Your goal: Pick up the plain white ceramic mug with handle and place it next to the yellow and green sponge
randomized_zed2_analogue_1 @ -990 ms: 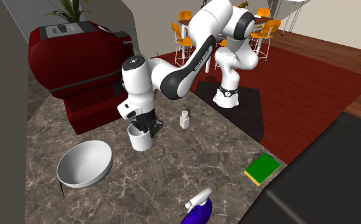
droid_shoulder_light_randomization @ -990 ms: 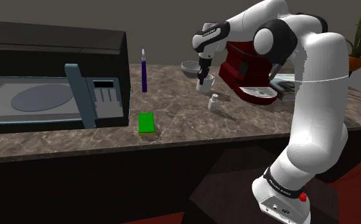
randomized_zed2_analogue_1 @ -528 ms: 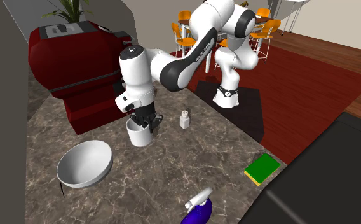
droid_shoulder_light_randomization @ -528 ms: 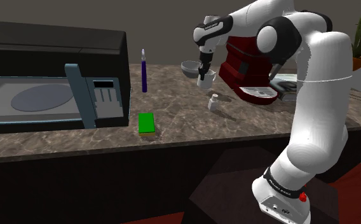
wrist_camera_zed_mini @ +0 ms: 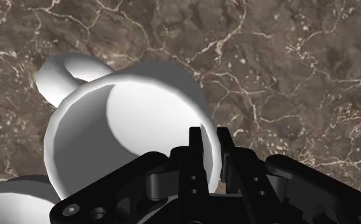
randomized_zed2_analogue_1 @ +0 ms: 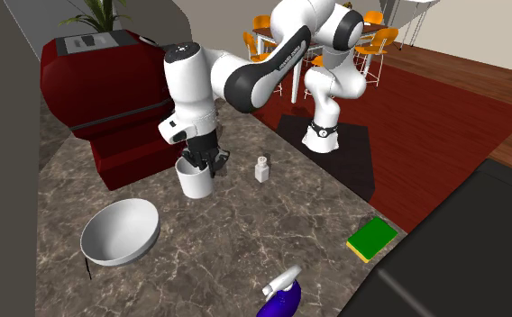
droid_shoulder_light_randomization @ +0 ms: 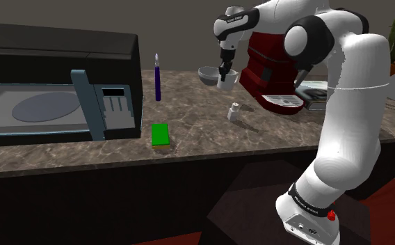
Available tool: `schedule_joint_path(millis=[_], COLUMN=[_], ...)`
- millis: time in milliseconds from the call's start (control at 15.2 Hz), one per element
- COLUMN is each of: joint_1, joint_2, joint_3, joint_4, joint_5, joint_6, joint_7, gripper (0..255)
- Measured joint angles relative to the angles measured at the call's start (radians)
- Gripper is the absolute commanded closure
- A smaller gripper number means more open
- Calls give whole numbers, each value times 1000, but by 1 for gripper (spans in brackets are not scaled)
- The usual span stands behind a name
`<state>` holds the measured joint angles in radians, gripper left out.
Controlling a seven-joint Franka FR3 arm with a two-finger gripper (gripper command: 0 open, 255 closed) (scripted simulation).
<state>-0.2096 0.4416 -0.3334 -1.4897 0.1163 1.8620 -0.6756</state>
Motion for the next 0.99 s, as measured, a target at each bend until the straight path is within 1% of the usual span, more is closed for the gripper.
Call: schedule_joint_path(millis=[990], joint_1=[-9], joint_2=[-14], joint_3=[-6], joint_4=[180], joint_5=[-7], joint_6=[-193], joint_7=[7], gripper=[255])
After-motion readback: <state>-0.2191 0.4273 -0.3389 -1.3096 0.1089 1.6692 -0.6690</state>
